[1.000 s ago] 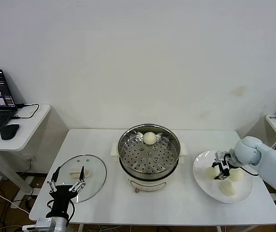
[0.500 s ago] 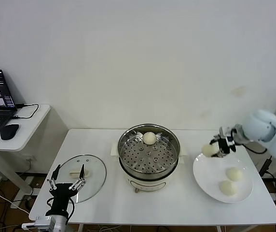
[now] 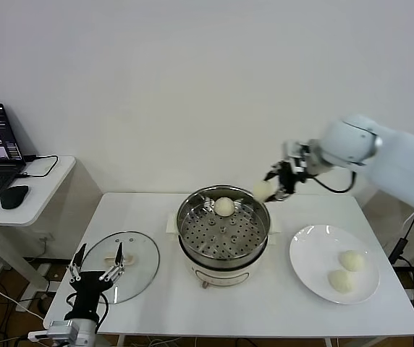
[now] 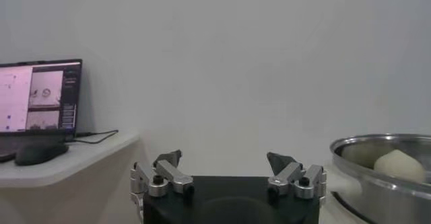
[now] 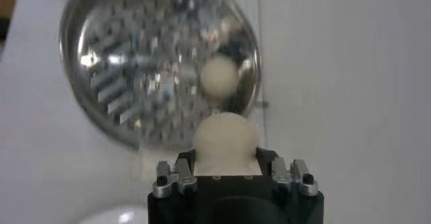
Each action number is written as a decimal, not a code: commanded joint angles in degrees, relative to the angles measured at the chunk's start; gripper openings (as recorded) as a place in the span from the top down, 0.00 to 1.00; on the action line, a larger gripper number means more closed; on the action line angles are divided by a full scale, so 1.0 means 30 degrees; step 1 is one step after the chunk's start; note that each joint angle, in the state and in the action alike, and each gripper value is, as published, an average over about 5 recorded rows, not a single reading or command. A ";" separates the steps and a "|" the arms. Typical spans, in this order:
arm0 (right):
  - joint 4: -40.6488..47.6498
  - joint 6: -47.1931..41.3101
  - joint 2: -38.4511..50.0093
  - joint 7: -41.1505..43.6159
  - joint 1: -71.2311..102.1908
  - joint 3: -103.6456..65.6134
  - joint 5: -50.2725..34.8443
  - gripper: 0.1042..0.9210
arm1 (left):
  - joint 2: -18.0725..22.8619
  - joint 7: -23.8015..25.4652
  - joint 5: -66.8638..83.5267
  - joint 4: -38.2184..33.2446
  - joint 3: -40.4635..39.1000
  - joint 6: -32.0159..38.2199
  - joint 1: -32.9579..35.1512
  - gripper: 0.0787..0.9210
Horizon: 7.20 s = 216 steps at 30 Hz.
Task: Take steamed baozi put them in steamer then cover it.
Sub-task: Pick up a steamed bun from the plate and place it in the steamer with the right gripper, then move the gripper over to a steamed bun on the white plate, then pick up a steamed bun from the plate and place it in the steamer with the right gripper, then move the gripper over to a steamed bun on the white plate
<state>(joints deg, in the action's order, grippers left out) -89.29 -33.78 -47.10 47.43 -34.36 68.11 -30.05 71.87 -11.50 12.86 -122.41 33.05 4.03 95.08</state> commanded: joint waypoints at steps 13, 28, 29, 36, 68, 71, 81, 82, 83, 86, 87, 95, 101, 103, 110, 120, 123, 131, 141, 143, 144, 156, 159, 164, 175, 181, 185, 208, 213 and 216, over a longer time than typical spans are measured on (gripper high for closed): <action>0.4494 -0.2621 -0.7266 -0.3101 0.3532 0.0720 -0.1951 0.41 | 0.0218 -0.0014 -0.0001 -0.0206 0.0155 0.0012 0.0005 0.12; 0.4977 -0.2632 -0.7486 -0.3642 0.4275 0.0172 -0.1806 0.24 | 0.0239 -0.0004 -0.0018 -0.0133 0.0060 0.0028 -0.0020 0.12; 0.4716 -0.2629 -0.7191 -0.3319 0.3969 0.0197 -0.1752 0.21 | 0.0242 -0.0004 -0.0020 -0.0124 0.0050 0.0028 -0.0022 0.12; 0.2917 -0.1217 -0.3608 0.1214 0.0719 0.0009 0.0119 0.12 | 0.0201 -0.0003 -0.0021 -0.0082 -0.0076 0.0016 -0.0092 0.12; -0.1579 0.7736 1.3052 0.5391 1.7351 -1.2491 1.2511 0.12 | -0.0168 0.0056 -0.0191 0.0611 -0.0106 0.0092 0.0065 0.12; -0.0727 0.7787 1.2078 0.4894 1.8134 -1.2811 1.2961 0.12 | -0.0091 0.0057 -0.0243 0.0540 -0.0037 0.0081 0.0154 0.12; 0.0810 0.7253 0.8865 0.3840 1.9781 -1.3323 1.3350 0.12 | 0.0005 0.0074 -0.0305 0.0437 0.0280 0.0074 0.0401 0.12; 0.0891 0.7204 0.8677 0.3804 1.9851 -1.3340 1.3386 0.12 | -0.0003 0.0076 -0.0303 0.0411 0.0315 0.0074 0.0425 0.12; 0.0970 0.7151 0.8517 0.3777 1.9912 -1.3347 1.3416 0.12 | -0.0008 0.0079 -0.0299 0.0387 0.0347 0.0073 0.0445 0.12; 0.1183 0.7053 0.8173 0.3709 2.0073 -1.3347 1.3513 0.12 | 0.0006 0.0077 -0.0287 0.0343 0.0413 0.0074 0.0475 0.12; 0.1240 0.7019 0.8082 0.3670 2.0108 -1.3346 1.3537 0.12 | 0.0016 0.0076 -0.0285 0.0346 0.0422 0.0077 0.0477 0.12; 0.1613 0.6793 0.7760 0.3361 1.9993 -1.3365 1.3682 0.12 | 0.0073 0.0064 -0.0274 0.0469 0.0390 0.0093 0.0412 0.12; 0.1629 0.6479 0.7832 0.3336 2.0092 -1.3386 1.3681 0.19 | 0.0101 0.0060 -0.0260 0.0515 0.0360 0.0098 0.0374 0.12; 0.1705 0.6417 0.7813 0.3284 2.0113 -1.3404 1.3674 0.24 | 0.0117 0.0053 -0.0262 0.0523 0.0350 0.0104 0.0370 0.12; 0.1785 0.6327 0.7744 0.3152 1.9888 -1.3429 1.3502 0.41 | 0.0151 0.0041 -0.0270 0.0496 0.0354 0.0110 0.0379 0.12; 0.1235 0.6377 0.8317 0.3338 1.6978 -1.2880 1.2288 0.51 | 0.0093 0.0044 -0.0268 0.0456 0.0358 0.0103 0.0335 0.12; 0.0950 0.6287 0.8675 0.3575 1.4379 -1.1834 1.1235 0.51 | 0.0040 0.0046 -0.0247 0.0415 0.0356 0.0090 0.0273 0.12; 0.0861 0.6015 0.8211 0.4194 0.6765 -0.8650 0.8339 0.51 | -0.0068 0.0051 -0.0227 0.0388 0.0163 0.0082 0.0130 0.12; -0.0408 0.6060 0.3501 0.3376 -0.0041 -0.2907 0.6074 0.50 | -0.0036 0.0045 -0.0267 0.0200 0.0125 0.0041 0.0069 0.12; -0.0818 0.6352 0.2424 0.3024 -0.0045 -0.2276 0.5599 0.50 | 0.0006 0.0042 -0.0280 0.0140 0.0180 0.0050 0.0116 0.12; -0.1025 0.6553 0.1847 0.2769 0.0059 -0.1904 0.5350 0.50 | 0.0033 0.0040 -0.0288 0.0103 0.0213 0.0055 0.0147 0.12; -0.0919 1.0518 -0.2189 0.1777 0.1300 0.1836 0.6764 0.50 | 0.0389 0.0009 -0.0339 -0.0259 0.0540 0.0107 0.0416 0.12; -0.0597 1.1677 -0.2850 0.1760 0.1405 0.2345 0.7905 0.49 | 0.0492 0.0001 -0.0345 -0.0277 0.0541 0.0119 0.0403 0.12; -0.0123 1.3055 -0.3969 0.1817 0.1687 0.2723 0.9380 0.48 | 0.0669 -0.0018 -0.0393 -0.0254 0.0477 0.0144 0.0408 0.12; -0.0050 1.4262 -0.4621 0.1998 0.1998 0.3263 1.1088 0.46 | 0.0738 -0.0085 -0.0399 -0.0245 0.0504 0.0252 0.0471 0.12; -0.0388 1.4377 -0.3522 0.1995 0.1493 0.2938 1.1061 0.27 | 0.0717 -0.0090 -0.0396 -0.0314 0.0484 0.0255 0.0481 0.12; -0.0653 1.4012 -0.2038 0.2103 0.0907 0.1582 1.0443 0.16 | 0.0634 -0.0086 -0.0363 -0.0328 0.0501 0.0240 0.0419 0.12; -0.2558 0.5839 1.3170 0.3466 0.6921 -0.4980 0.9171 0.12 | -0.0394 -0.0034 -0.0139 0.0343 0.0173 0.0184 -0.0216 0.12; -0.1549 0.6299 1.3436 0.3063 0.9597 -0.5898 1.0977 0.12 | -0.0295 -0.0033 -0.0236 0.0378 -0.0125 0.0197 -0.0214 0.12; -0.1077 0.6294 1.3250 0.2695 1.1629 -0.6863 1.1478 0.12 | -0.0212 -0.0035 -0.0270 0.0314 -0.0215 0.0197 -0.0177 0.12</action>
<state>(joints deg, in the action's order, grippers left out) -94.29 -13.54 -15.31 56.32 -13.45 53.86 -0.91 71.41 -11.62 12.11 -121.46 32.83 4.61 94.51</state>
